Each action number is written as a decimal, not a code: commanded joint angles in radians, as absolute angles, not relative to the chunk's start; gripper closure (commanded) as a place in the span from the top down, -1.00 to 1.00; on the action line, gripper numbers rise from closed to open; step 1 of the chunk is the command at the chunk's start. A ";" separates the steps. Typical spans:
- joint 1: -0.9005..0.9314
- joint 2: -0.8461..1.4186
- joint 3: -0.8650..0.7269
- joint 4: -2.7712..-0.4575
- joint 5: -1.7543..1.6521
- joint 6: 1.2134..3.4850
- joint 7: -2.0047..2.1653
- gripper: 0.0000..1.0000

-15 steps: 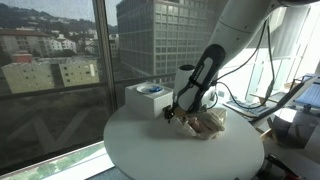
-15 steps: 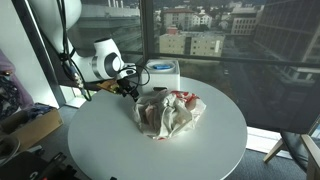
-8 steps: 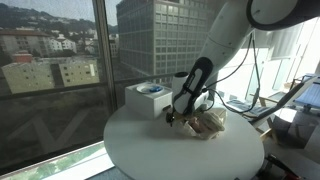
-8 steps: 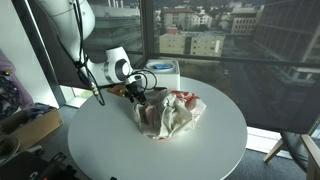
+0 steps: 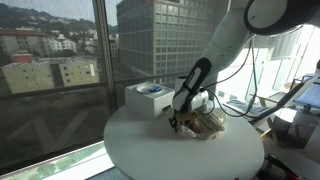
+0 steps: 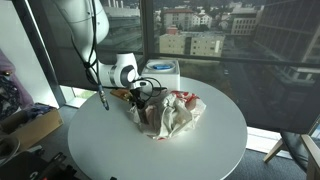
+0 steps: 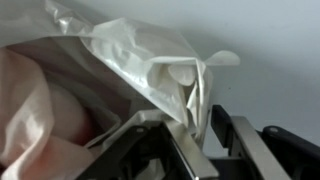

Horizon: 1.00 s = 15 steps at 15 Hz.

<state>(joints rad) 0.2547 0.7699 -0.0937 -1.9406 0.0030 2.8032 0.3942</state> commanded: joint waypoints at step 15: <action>-0.391 0.521 0.407 -2.133 0.518 2.530 -0.469 -0.77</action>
